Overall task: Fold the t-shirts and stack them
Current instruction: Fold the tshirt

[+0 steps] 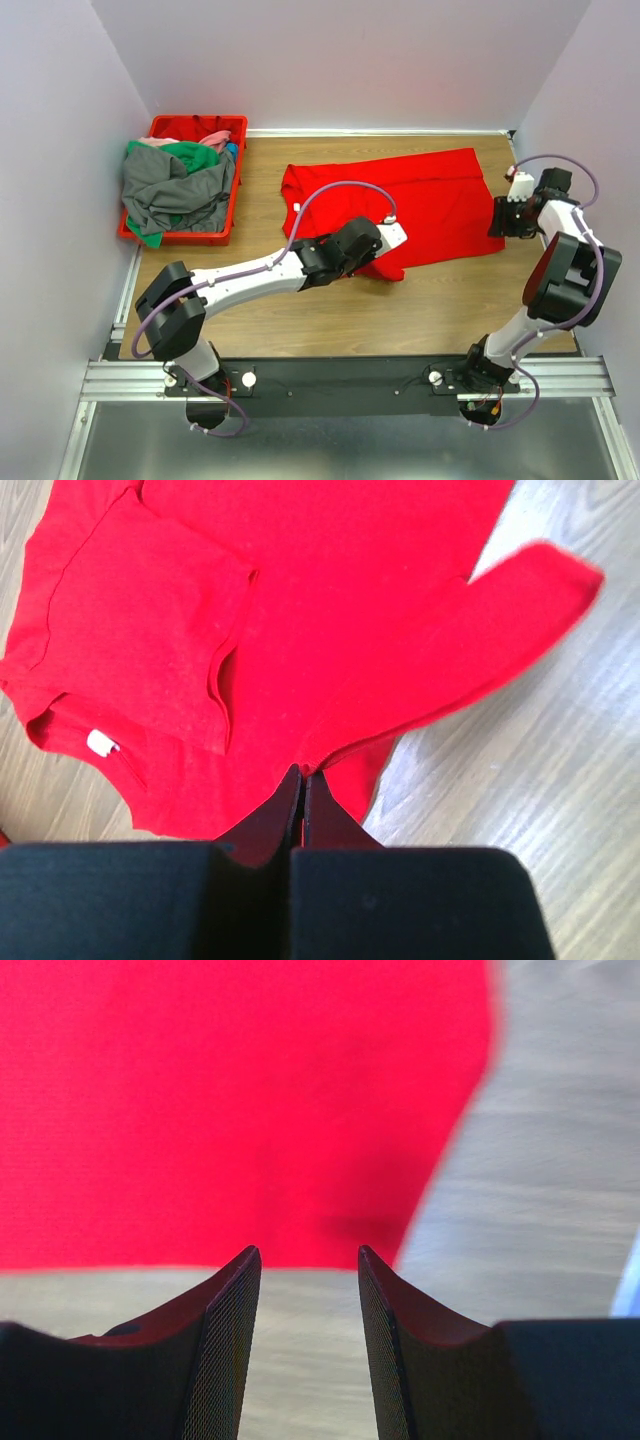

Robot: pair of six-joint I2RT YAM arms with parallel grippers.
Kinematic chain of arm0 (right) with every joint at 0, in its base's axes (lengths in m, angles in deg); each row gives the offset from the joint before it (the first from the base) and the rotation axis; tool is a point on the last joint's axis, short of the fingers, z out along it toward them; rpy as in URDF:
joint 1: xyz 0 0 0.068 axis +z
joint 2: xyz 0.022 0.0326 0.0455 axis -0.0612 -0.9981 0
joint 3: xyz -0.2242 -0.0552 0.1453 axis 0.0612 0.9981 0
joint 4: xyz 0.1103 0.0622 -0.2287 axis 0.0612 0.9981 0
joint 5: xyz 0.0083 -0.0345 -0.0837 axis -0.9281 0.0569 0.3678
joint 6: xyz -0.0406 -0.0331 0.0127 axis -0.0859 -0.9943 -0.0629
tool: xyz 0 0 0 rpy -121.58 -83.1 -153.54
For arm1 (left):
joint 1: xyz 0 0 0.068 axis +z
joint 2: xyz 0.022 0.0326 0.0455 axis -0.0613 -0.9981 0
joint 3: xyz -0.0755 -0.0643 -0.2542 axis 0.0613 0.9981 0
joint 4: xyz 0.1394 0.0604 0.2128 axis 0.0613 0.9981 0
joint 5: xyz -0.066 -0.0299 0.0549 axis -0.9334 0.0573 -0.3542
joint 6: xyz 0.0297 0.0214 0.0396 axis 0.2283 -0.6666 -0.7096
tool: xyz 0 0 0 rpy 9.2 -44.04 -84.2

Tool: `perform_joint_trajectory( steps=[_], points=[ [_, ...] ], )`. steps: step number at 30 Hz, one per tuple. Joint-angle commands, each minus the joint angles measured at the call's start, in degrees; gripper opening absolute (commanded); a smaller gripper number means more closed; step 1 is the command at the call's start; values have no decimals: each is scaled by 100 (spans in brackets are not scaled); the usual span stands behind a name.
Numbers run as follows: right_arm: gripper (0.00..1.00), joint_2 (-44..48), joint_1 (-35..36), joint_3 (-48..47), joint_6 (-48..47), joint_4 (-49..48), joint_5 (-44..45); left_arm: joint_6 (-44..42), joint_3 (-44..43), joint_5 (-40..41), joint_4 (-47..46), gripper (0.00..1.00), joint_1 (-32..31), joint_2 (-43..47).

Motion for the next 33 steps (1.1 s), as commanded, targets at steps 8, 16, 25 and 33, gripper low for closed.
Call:
perform_joint_trajectory(
  steps=[8, 16, 25, 33],
  points=[
    [50, -936, -249, -892, 519, 233, 810, -61, 251, -484, -167, 0, 7, 331],
    [50, -1192, -284, -936, 810, 268, 678, -96, 347, -528, -211, 0, 7, 489],
    [23, -1262, -275, -989, 854, 382, 336, -88, 383, -502, -220, 0, 7, 559],
    [3, -1227, -47, -1261, 643, 585, -420, -96, 392, -423, -220, 0, 24, 489]
  ],
)
